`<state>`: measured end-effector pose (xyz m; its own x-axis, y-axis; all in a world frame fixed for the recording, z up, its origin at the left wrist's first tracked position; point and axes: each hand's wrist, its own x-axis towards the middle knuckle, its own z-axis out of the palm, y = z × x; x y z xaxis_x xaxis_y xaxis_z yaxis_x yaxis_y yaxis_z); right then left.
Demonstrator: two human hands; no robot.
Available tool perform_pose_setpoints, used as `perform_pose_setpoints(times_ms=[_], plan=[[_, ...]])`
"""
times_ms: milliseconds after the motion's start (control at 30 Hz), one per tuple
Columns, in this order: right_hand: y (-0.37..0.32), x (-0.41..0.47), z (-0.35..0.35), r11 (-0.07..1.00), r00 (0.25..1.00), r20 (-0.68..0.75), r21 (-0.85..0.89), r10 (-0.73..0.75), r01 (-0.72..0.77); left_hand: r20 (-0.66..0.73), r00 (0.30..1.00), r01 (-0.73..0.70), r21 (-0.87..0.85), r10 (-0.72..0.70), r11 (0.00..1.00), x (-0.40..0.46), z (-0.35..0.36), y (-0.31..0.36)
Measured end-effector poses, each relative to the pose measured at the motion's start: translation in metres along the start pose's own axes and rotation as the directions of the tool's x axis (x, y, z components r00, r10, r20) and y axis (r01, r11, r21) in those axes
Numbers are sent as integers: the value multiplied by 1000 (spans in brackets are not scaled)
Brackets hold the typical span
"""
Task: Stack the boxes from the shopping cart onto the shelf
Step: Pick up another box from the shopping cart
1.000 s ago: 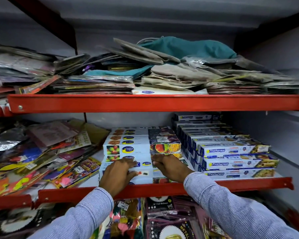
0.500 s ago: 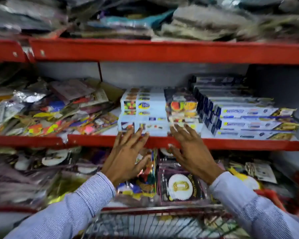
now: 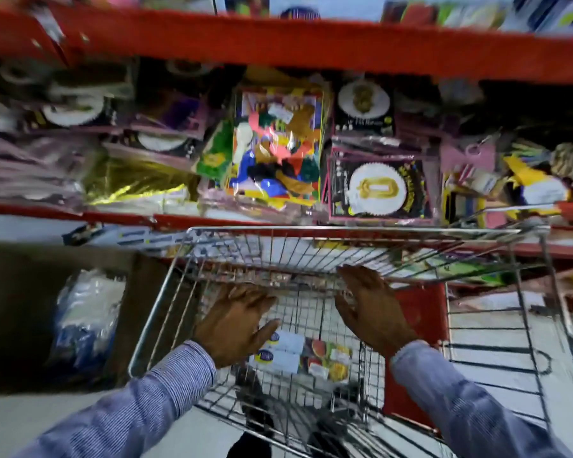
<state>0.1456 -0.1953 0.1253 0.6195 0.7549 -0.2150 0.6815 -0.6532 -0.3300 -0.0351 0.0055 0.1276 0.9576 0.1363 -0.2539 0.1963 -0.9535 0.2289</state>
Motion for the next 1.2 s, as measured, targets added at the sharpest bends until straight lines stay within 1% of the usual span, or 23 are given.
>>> perform_pose_setpoints(times_ms=[33, 100, 133, 200, 267, 367, 433, 500, 567, 667, 733, 767, 833, 900, 967, 1033, 1133, 1200], plan=[[6, 2, 28, 1000, 996, 94, -13, 4, -3, 103, 995, 4, 8, -4, 1000, 1, 23, -4], [15, 8, 79, 1000, 964, 264, -27, 4, 4, 264, 964, -24, 41, 12, 999, 5, 56, -11], [18, 11, 105, 1000, 935, 353, -28, 12, -2, 326, 945, -37, 48, 19, 998, 8, 70, -14], [19, 18, 147, 1000, 870, 494, -31, 18, -3, 406, 913, -75, 68, 42, 995, 14, 90, -19], [20, 25, 186, 999, 815, 578, -34, 32, -15, 452, 889, -109, 68, 67, 992, 22, 107, -26], [17, 37, 221, 999, 769, 640, -43, 17, 14, 419, 902, -130, 26, 107, 991, 31, 122, -35], [19, 43, 230, 997, 756, 655, -54, -8, 57, 382, 914, -151, 5, 138, 988, 33, 127, -37], [24, 51, 233, 996, 746, 666, -58, -17, 74, 351, 916, -207, 1, 193, 978, 35, 135, -41], [31, 57, 231, 994, 741, 671, -59, -27, 89, 353, 902, -265, 3, 247, 964, 37, 143, -43], [36, 64, 226, 985, 751, 657, -74, -67, 153, 348, 873, -355, -24, 340, 935, 42, 155, -40], [36, 63, 225, 975, 766, 638, -110, -80, 194, 379, 869, -327, -46, 319, 944, 47, 163, -36], [36, 61, 226, 970, 786, 612, -124, -92, 210, 414, 860, -306, -49, 298, 951, 49, 169, -34], [35, 56, 230, 966, 828, 547, -122, -124, 226, 512, 812, -341, 25, 281, 940, 53, 180, -28], [35, 55, 233, 965, 844, 512, -103, -158, 243, 581, 774, -382, 109, 253, 918, 57, 187, -21], [35, 55, 237, 964, 850, 500, -101, -165, 247, 594, 767, -425, 182, 245, 887, 59, 193, -11], [34, 57, 237, 970, 864, 484, -106, -140, 216, 587, 779, -428, 239, 221, 872, 61, 198, -2], [36, 63, 225, 978, 885, 455, -119, -97, 169, 616, 765, -411, 239, 190, 880, 63, 204, 6], [37, 66, 205, 982, 907, 415, -127, -73, 137, 624, 766, -351, 203, 155, 914, 66, 200, 7]])
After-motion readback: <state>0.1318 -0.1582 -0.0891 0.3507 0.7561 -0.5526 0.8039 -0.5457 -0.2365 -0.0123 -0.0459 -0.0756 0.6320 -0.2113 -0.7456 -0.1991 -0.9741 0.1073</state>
